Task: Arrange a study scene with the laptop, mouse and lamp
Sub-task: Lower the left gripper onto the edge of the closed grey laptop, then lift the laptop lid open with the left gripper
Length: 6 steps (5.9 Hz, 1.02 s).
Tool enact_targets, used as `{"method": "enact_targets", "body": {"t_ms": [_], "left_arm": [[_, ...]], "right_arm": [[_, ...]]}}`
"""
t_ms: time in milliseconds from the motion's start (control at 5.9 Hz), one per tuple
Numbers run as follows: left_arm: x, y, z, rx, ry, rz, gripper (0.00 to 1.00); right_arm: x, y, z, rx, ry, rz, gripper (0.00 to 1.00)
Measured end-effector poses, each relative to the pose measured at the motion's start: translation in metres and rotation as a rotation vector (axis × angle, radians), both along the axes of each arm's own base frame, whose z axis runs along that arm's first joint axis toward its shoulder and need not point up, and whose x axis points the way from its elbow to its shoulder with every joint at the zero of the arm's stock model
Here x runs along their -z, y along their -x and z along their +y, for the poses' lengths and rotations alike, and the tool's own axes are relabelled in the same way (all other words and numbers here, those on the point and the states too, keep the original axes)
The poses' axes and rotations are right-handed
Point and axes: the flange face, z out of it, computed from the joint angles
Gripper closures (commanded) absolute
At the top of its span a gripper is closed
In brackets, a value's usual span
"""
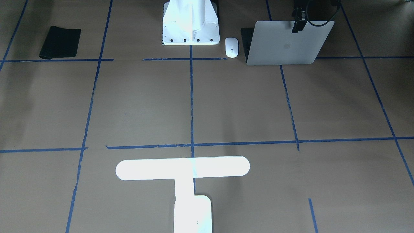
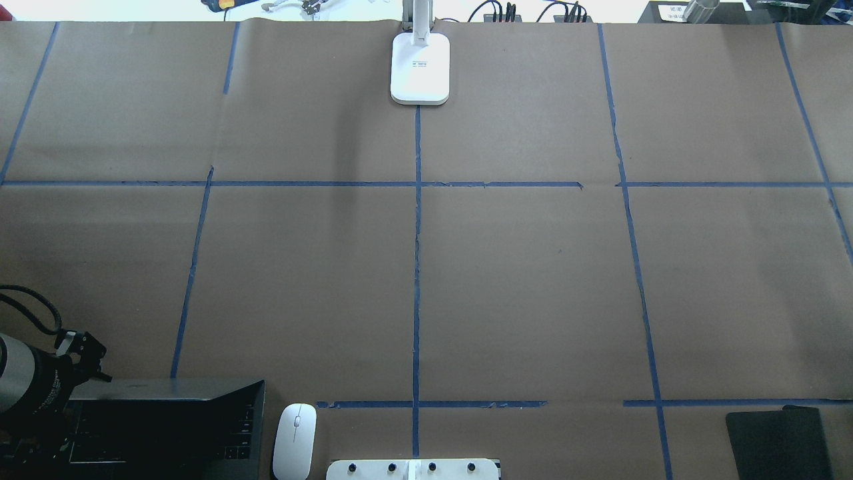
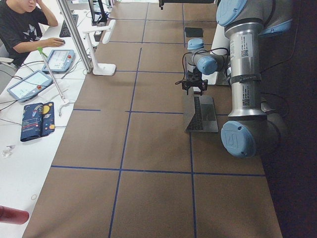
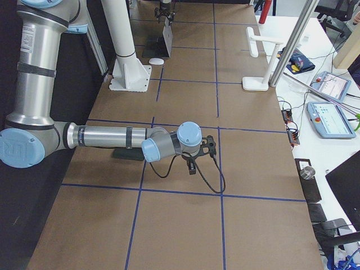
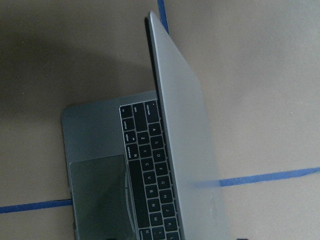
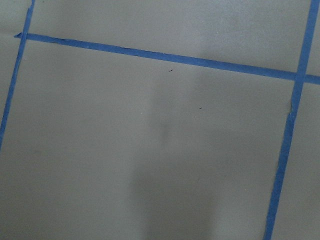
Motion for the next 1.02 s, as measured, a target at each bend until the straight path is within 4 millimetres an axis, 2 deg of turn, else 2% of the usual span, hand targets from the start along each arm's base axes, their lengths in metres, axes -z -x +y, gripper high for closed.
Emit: {"method": "enact_targets", "body": {"t_ms": [339, 508, 1016], "left_arm": [[0.001, 0.006, -0.007, 0.028, -0.007, 0.0, 1.0], [0.004, 0.016, -0.017, 0.068, -0.025, 0.002, 1.0], [0.031, 0.09, -0.07, 0.208, -0.172, 0.052, 1.0]], "right_arm": [[-0.001, 0.0, 0.0, 0.001, 0.0, 0.0, 0.0], [-0.001, 0.0, 0.0, 0.002, 0.001, 0.0, 0.0], [-0.001, 0.0, 0.0, 0.003, -0.005, -0.003, 0.01]]}}
